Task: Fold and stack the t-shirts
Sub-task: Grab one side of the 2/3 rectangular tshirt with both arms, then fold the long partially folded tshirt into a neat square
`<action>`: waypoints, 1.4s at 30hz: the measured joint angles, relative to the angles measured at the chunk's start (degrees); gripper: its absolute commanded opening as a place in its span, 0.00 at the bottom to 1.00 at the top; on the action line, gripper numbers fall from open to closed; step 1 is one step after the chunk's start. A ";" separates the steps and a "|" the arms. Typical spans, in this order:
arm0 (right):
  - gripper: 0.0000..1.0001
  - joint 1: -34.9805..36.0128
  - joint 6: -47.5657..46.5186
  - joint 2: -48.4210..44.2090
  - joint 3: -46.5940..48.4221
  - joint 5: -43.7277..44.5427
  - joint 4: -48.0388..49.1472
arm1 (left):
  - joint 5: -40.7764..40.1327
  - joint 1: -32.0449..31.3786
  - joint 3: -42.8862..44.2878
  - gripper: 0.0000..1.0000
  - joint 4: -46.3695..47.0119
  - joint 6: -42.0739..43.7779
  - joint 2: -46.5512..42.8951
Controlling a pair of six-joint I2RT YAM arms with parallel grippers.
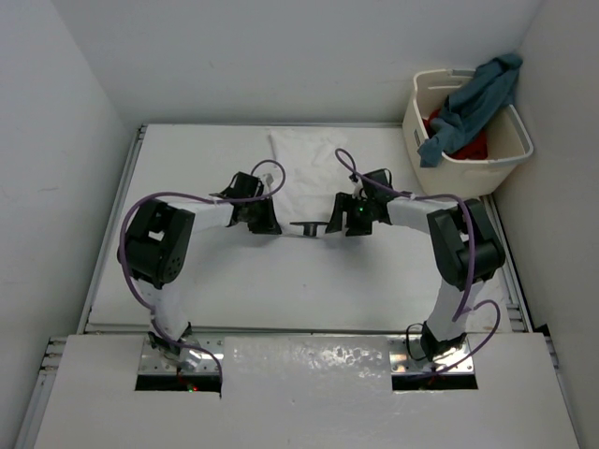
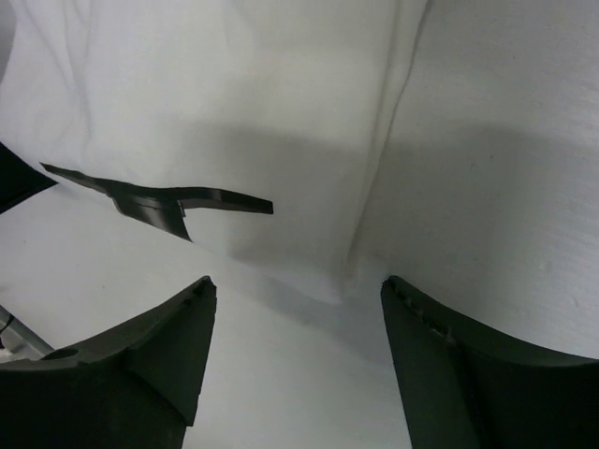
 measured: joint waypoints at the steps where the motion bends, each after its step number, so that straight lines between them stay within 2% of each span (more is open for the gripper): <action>1: 0.61 -0.02 0.15 0.37 0.07 -0.09 0.42 | -0.04 0.00 0.11 0.00 0.00 0.35 0.20; 2: 0.51 -0.02 0.33 0.70 0.13 -0.22 0.85 | -0.07 0.00 0.22 0.00 0.07 0.48 0.39; 5: 0.34 0.00 0.79 1.62 0.11 -0.59 1.20 | -0.13 -0.04 0.22 0.00 0.07 0.52 0.52; 7: 0.26 0.00 1.14 1.92 -0.22 -0.92 1.51 | -0.15 -0.04 0.20 0.00 0.17 0.52 0.52; 8: 0.16 0.00 1.29 1.92 -0.52 -1.03 1.73 | -0.15 -0.04 0.11 0.00 0.26 0.52 0.52; 10: 0.02 0.00 1.46 1.95 -1.40 -1.09 2.56 | -0.15 -0.04 -0.55 0.00 0.96 0.50 0.28; 11: 0.00 -0.02 1.60 1.95 -1.79 -1.16 2.93 | -0.13 -0.04 -0.94 0.00 1.25 0.48 0.07; 19: 0.00 0.00 -0.66 -0.72 -4.17 -0.74 1.88 | -1.53 -0.70 -4.96 0.00 0.59 0.02 -4.15; 23: 0.00 0.74 -2.93 -9.33 -9.64 -1.29 -3.21 | -3.10 -3.91 -8.55 0.00 -4.63 -0.46 -11.10; 29: 0.00 2.86 -5.51 -22.84 -14.21 -2.64 -16.57 | -3.32 -9.86 -9.42 0.00 -15.43 -1.79 -22.47; 34: 0.00 3.06 -6.05 -29.79 -10.86 -3.06 -23.78 | -3.80 -9.86 -2.91 0.00 -24.87 -1.95 -25.00; 42: 0.00 2.49 -6.99 -27.65 2.97 2.23 -26.03 | -5.84 -8.68 11.02 0.00 -27.19 -0.72 -22.69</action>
